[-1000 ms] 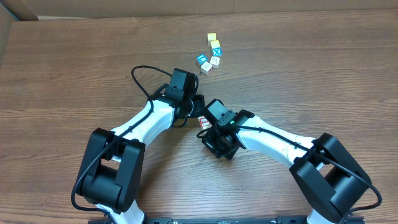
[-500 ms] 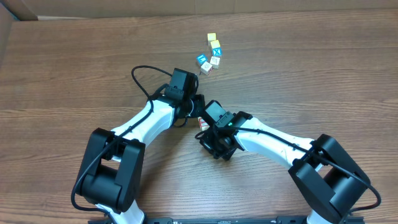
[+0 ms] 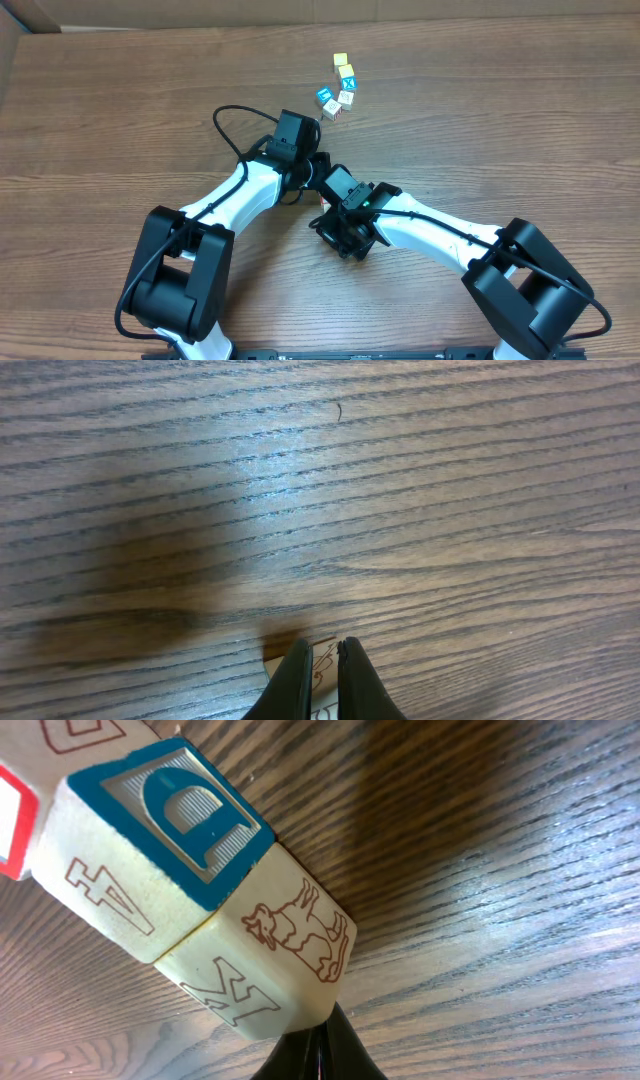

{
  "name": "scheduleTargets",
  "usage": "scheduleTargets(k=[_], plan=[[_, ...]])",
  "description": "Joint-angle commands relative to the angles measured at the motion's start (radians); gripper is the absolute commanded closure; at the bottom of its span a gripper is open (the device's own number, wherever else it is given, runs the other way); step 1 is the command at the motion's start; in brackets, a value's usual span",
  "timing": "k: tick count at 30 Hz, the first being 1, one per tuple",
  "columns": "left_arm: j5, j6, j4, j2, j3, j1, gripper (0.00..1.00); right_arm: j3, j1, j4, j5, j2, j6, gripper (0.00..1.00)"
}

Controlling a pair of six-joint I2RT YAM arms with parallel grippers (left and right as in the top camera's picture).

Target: Flip 4 blocks

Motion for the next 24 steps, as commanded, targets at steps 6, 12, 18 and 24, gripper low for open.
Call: scheduleTargets(k=[6, 12, 18, 24], plan=[[0.027, 0.011, -0.01, 0.013, 0.004, -0.012, 0.96, 0.013, 0.003, -0.008, 0.026, -0.021, 0.0, 0.94], [-0.009, 0.011, -0.01, 0.012, 0.027, -0.002, 0.96, 0.016, 0.0, -0.035, 0.025, -0.022, 0.0, 0.94], [-0.019, 0.011, -0.003, 0.012, 0.047, 0.012, 0.96, 0.023, 0.0, -0.034, 0.004, -0.024, -0.004, 0.94], [-0.018, 0.011, -0.009, 0.01, 0.082, 0.033, 0.96, 0.057, 0.0, -0.056, -0.016, -0.037, -0.098, 0.96]])
